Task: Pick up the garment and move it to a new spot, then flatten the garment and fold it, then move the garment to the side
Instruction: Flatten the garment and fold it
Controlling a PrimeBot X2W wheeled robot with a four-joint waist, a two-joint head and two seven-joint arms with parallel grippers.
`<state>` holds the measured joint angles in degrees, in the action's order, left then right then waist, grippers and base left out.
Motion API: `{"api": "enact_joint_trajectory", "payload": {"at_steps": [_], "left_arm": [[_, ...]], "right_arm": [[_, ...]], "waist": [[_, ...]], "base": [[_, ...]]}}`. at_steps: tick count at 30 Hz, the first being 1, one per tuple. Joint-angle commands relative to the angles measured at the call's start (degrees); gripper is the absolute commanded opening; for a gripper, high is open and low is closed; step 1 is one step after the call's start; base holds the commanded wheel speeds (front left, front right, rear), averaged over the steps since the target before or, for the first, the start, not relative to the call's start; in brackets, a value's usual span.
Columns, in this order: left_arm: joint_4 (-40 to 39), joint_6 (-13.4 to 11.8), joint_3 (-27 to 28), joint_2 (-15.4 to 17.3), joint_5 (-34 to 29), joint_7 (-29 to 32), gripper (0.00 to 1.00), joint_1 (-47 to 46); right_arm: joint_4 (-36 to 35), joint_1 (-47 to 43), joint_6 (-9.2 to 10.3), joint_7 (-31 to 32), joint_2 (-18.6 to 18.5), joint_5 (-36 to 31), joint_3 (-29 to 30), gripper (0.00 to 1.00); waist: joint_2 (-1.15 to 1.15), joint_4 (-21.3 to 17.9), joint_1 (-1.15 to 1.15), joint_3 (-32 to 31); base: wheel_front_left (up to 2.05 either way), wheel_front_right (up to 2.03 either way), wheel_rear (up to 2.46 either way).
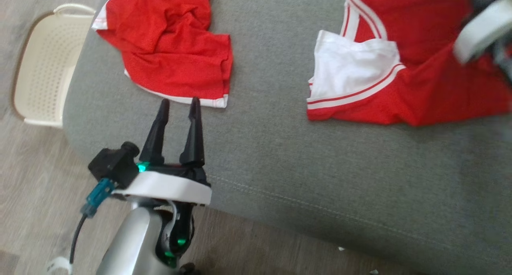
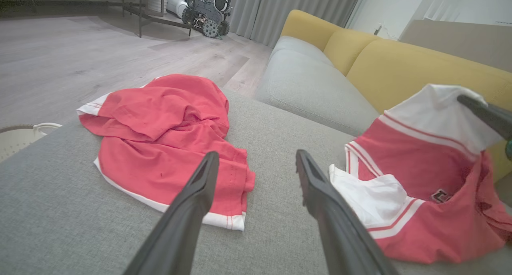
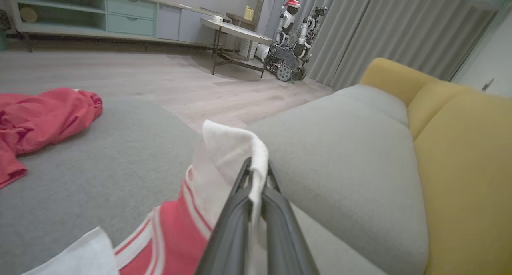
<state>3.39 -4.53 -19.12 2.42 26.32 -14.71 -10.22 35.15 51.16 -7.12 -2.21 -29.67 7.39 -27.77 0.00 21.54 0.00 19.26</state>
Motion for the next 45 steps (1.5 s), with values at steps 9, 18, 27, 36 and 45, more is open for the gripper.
{"api": "enact_joint_trajectory", "payload": {"at_steps": [9, 18, 27, 36, 45], "left_arm": [[-2.5, -0.7, -1.1, 0.5, 2.6, -0.3, 1.0, -3.3], [-2.7, -1.5, -1.2, 0.5, 2.5, -0.3, 1.0, -3.6], [-2.3, -0.8, 1.3, 0.5, 0.2, -0.3, 1.0, -4.2], [-1.0, 0.1, 4.6, 0.5, 0.6, -0.3, 1.0, -3.1], [0.5, -0.3, 8.9, 0.5, 4.7, -0.3, 1.0, -1.7]], "right_arm": [[6.0, 17.6, -0.36, 6.3, -10.2, -0.4, -7.4, 0.0], [18.9, 22.1, -0.36, 4.2, -6.7, -2.5, -3.3, 1.0], [21.9, 15.7, -0.36, -4.6, 0.5, -0.5, 0.6, 1.0], [12.2, -2.3, -0.36, -12.4, 11.1, 2.6, 7.7, 1.0], [-5.9, -23.7, -0.36, -12.8, 18.3, 1.1, 11.3, 1.0]], "waist": [[0.0, 5.8, 0.0, 4.3], [0.0, 5.6, 0.0, 4.3], [0.0, -1.6, 0.0, -0.4], [0.0, -12.9, 0.0, -8.2], [0.0, -20.8, 0.0, -11.2]], "base": [[0.0, 0.0, 0.0], [0.0, 0.0, 0.0], [0.0, 0.0, 0.0], [0.0, 0.0, 0.0], [0.0, 0.0, 0.0]]}}
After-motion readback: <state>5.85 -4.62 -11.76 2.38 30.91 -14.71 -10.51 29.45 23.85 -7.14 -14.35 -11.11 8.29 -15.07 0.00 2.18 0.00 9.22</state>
